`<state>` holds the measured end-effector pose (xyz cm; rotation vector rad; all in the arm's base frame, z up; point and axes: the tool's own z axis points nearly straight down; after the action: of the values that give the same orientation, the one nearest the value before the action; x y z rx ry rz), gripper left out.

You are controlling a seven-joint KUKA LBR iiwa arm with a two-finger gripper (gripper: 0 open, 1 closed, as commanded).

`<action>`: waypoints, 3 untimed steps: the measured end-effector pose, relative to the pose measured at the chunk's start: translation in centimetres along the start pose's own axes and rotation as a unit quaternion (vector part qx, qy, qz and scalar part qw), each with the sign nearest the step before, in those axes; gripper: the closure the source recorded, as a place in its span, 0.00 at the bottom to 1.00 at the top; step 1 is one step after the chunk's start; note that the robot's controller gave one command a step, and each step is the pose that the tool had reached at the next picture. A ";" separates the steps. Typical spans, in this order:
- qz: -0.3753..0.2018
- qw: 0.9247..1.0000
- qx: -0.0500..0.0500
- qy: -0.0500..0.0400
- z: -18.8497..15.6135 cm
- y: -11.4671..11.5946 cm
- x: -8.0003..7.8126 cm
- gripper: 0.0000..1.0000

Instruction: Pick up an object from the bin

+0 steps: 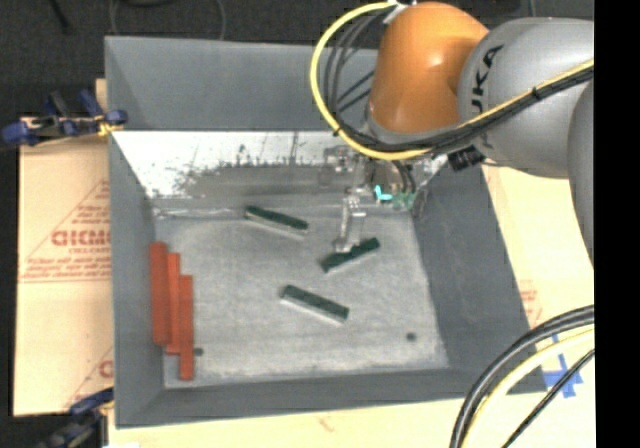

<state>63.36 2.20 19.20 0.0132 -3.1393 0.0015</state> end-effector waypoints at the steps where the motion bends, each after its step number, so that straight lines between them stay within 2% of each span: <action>1: -0.007 1.000 0.001 0.001 10.3 -7.3 1.3 0.00; 2: 0.026 1.000 -0.001 -0.003 9.2 -8.2 2.8 0.00; 3: 0.027 1.000 -0.001 -0.004 12.3 -7.4 0.0 0.00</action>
Offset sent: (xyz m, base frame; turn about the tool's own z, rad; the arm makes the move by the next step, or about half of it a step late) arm -0.0107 -0.0682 -0.0986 -0.0191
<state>63.39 -5.23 6.94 -0.0715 -3.1463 -0.0020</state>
